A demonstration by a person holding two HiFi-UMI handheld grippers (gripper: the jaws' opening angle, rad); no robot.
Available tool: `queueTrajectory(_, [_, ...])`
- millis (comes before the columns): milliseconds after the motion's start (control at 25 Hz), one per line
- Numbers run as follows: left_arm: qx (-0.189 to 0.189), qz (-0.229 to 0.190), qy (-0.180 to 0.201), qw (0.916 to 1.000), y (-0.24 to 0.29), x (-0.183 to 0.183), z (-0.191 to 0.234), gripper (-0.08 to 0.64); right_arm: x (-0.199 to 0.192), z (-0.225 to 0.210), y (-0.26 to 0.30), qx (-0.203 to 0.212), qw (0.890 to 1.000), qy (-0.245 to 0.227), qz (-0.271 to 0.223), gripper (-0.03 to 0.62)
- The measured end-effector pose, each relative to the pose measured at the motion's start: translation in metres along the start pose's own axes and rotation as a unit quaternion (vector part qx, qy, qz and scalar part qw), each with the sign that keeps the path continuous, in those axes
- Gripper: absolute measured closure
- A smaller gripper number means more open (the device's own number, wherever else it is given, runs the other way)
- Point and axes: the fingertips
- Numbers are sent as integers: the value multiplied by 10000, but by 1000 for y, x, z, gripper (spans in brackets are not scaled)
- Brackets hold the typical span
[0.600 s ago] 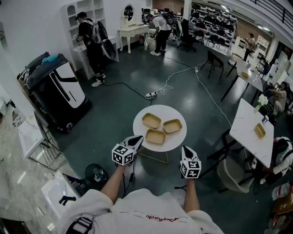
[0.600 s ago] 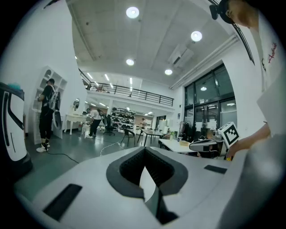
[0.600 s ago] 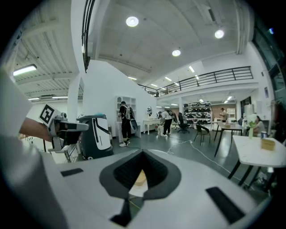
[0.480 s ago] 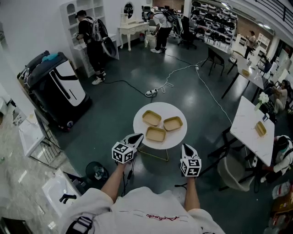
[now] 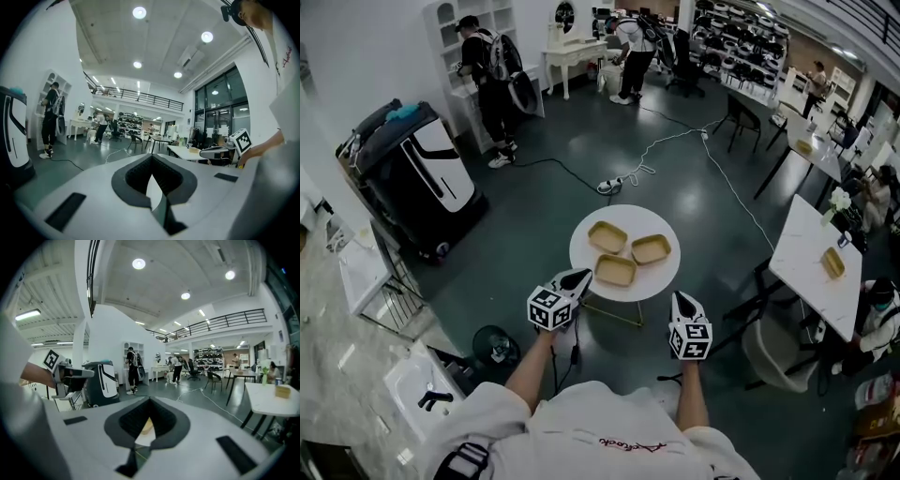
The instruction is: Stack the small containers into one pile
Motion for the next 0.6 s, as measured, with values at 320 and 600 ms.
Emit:
queueTrajectory(320, [60,-77,35,9999,10,0,-13,549,-3,-13,-5,59,9999,-41,-97,572])
queueTrajectory(600, [228,-57,30,9997,9,-11,-27,549,-17,-17,-16,353,9993,-113,-48,572])
Point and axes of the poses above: the fingertips, and each gripper's own axes: y forward along the fingers, z to its left, x out of its top, and after that the axes turned 15 degrees about -y, right-handed
